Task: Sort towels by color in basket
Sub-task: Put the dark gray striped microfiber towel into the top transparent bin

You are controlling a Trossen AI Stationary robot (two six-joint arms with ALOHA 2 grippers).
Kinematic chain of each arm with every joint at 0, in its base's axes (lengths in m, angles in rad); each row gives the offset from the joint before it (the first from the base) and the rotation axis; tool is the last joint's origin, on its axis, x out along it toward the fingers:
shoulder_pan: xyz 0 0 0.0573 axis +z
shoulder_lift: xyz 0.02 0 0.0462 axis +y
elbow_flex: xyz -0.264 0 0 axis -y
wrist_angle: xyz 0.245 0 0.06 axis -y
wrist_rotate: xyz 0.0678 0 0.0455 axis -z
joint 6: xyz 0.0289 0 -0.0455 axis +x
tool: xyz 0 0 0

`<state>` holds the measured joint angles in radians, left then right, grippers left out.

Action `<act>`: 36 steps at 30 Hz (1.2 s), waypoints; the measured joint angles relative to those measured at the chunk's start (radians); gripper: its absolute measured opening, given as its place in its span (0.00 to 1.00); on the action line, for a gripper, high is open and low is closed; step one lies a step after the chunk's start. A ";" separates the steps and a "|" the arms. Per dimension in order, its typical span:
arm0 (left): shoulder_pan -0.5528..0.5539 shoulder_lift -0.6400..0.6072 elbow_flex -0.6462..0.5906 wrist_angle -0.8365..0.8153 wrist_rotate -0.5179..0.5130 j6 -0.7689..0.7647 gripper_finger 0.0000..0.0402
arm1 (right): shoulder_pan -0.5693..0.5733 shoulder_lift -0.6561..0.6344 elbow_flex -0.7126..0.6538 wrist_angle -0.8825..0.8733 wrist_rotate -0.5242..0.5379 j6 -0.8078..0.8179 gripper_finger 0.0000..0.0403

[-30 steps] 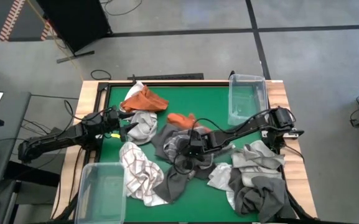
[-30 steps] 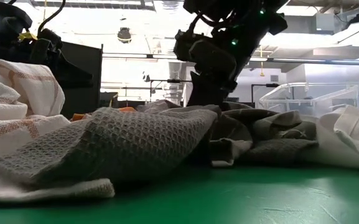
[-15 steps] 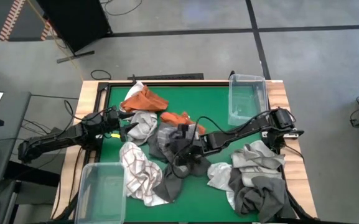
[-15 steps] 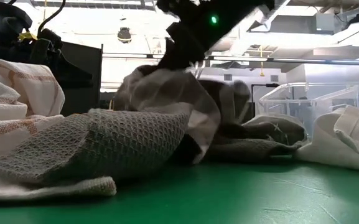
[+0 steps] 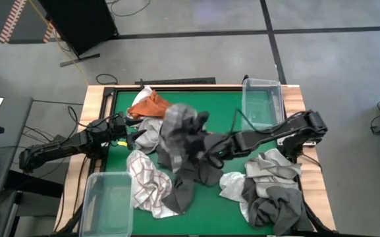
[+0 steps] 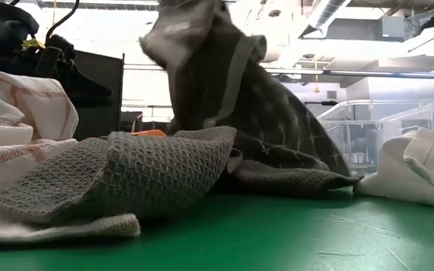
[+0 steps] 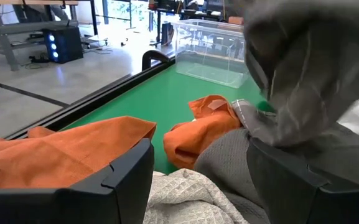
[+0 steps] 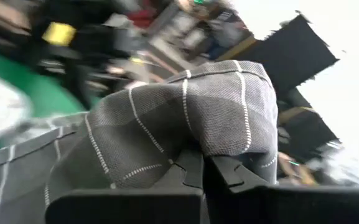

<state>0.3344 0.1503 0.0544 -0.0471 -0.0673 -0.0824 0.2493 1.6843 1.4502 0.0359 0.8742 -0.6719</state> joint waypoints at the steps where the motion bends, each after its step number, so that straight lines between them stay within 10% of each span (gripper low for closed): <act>1: 0.000 0.000 0.000 0.000 0.000 0.000 0.61 | 0.000 -0.018 0.000 0.000 0.035 -0.021 0.04; 14: 0.000 0.000 0.000 0.000 0.000 0.000 0.61 | 0.009 -0.249 0.000 -0.008 0.559 -0.309 0.04; 36: 0.000 0.000 0.000 0.000 0.000 0.000 0.61 | -0.188 -0.427 0.000 -0.607 0.693 0.337 0.05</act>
<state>0.3345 0.1504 0.0544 -0.0469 -0.0677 -0.0823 0.0615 1.2575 1.4506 -0.5715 1.5669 -0.3350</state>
